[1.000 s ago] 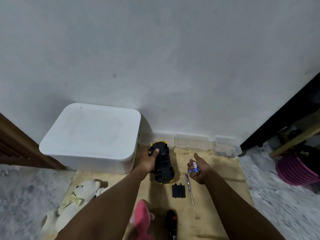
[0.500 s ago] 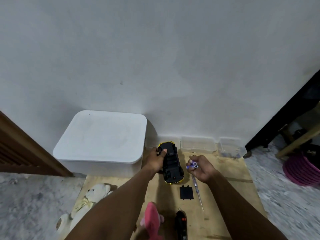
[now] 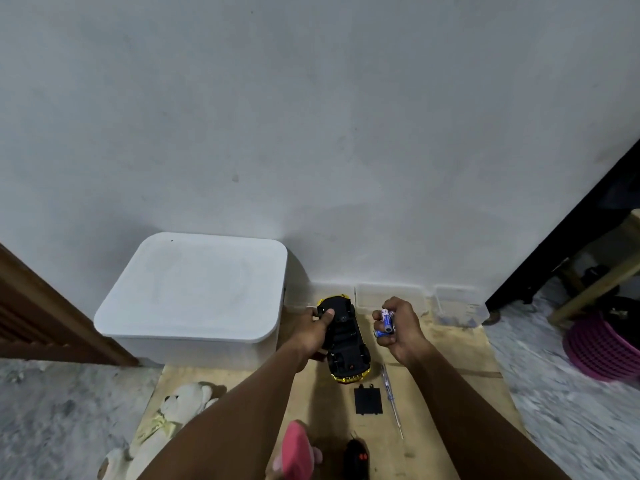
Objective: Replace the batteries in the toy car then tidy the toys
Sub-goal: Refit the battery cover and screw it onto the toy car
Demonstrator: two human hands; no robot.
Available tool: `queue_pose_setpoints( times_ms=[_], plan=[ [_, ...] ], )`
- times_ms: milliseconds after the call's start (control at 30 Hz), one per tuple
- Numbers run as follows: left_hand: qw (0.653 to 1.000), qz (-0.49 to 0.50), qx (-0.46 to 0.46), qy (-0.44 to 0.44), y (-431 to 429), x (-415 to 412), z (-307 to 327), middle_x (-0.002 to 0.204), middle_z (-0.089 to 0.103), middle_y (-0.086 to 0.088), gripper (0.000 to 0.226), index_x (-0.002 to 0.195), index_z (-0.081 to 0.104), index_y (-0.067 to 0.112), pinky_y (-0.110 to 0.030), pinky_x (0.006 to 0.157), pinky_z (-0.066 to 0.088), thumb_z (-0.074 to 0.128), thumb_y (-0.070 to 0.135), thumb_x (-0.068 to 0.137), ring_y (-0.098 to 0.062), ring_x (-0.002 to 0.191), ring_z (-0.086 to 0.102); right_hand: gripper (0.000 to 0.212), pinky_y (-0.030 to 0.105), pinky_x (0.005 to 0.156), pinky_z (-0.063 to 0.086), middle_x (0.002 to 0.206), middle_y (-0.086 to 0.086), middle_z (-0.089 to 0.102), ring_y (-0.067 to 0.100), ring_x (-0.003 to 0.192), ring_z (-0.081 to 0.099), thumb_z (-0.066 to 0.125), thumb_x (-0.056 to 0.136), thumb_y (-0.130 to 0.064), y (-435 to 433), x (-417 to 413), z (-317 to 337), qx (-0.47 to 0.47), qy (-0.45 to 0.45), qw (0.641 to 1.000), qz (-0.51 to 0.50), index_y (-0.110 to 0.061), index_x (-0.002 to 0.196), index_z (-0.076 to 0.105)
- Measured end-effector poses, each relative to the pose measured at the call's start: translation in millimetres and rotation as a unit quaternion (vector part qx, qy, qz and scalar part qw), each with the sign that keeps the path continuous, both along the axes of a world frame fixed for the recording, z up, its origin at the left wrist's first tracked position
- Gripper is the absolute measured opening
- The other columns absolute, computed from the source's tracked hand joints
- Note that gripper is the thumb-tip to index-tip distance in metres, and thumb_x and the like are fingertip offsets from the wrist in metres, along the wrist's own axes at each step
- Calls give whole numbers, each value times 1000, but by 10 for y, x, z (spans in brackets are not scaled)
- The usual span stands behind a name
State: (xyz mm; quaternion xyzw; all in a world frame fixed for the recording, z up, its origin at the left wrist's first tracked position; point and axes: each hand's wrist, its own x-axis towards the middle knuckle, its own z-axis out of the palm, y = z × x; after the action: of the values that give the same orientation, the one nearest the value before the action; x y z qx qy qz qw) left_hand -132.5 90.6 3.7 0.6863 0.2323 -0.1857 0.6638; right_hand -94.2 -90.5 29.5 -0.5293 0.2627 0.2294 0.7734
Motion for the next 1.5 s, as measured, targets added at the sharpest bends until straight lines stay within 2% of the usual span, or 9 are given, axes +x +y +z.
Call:
queue_pose_setpoints(
  times_ms=[167,267,400,633,767,1000,1233,1367,1500],
  plan=[
    [1000,-2,-16,7,54,-1,16,98,68,-8,34,117,51,16,-41,65,56,47,45,100,-30,77,68,3,19,36,21,66,6,47,11,48,38,47,96,-7,95,39,-16,-53,-24,998,28,-6,94,49],
    [1000,-5,-22,9,78,-13,17,98,67,-9,34,117,50,16,-34,56,53,48,45,99,-29,73,68,20,21,36,28,70,10,49,14,47,45,58,99,-17,171,42,-40,-82,-40,994,60,-9,105,42],
    [999,-7,-38,15,103,-17,45,107,66,-12,32,115,49,14,-33,52,55,50,42,99,-29,76,70,41,24,41,37,84,11,54,17,59,51,70,91,-25,292,15,-50,-212,-103,969,68,-12,118,42],
    [1000,-1,-28,2,111,10,116,107,66,-13,30,115,47,13,-44,62,61,53,38,99,-32,77,72,38,39,67,55,79,6,60,22,71,60,78,83,-29,509,-31,-37,-384,-204,900,25,-12,97,47],
    [1000,2,-21,-12,102,16,168,105,67,-14,32,116,45,13,-45,62,61,54,37,98,-32,73,72,37,30,61,41,79,8,59,23,73,55,78,83,-30,555,-30,27,-405,-200,892,-1,-12,86,46],
    [1000,3,-8,-29,88,-7,175,106,65,-14,35,115,45,13,-45,62,61,58,39,96,-34,74,72,43,30,54,39,72,8,60,20,62,52,78,80,-41,591,-103,71,-479,-224,848,28,-12,70,48],
    [999,24,-43,-19,119,2,197,106,66,-14,33,116,45,11,-45,61,61,56,36,98,-34,79,73,36,28,53,43,65,-5,59,11,61,57,68,86,-52,544,-145,158,-566,-303,752,153,-22,72,54],
    [998,20,-53,-14,180,12,217,111,63,-15,34,119,44,9,-41,59,60,54,36,99,-33,79,72,23,29,61,53,74,-10,62,8,71,62,70,84,-50,479,-107,182,-540,-317,753,205,-29,89,62],
    [998,18,-51,-11,194,38,208,114,63,-16,35,119,46,10,-45,62,61,54,37,99,-35,83,72,30,27,61,50,77,-9,62,9,75,62,73,78,-53,453,-80,205,-539,-297,752,236,-33,97,62]
  ],
)
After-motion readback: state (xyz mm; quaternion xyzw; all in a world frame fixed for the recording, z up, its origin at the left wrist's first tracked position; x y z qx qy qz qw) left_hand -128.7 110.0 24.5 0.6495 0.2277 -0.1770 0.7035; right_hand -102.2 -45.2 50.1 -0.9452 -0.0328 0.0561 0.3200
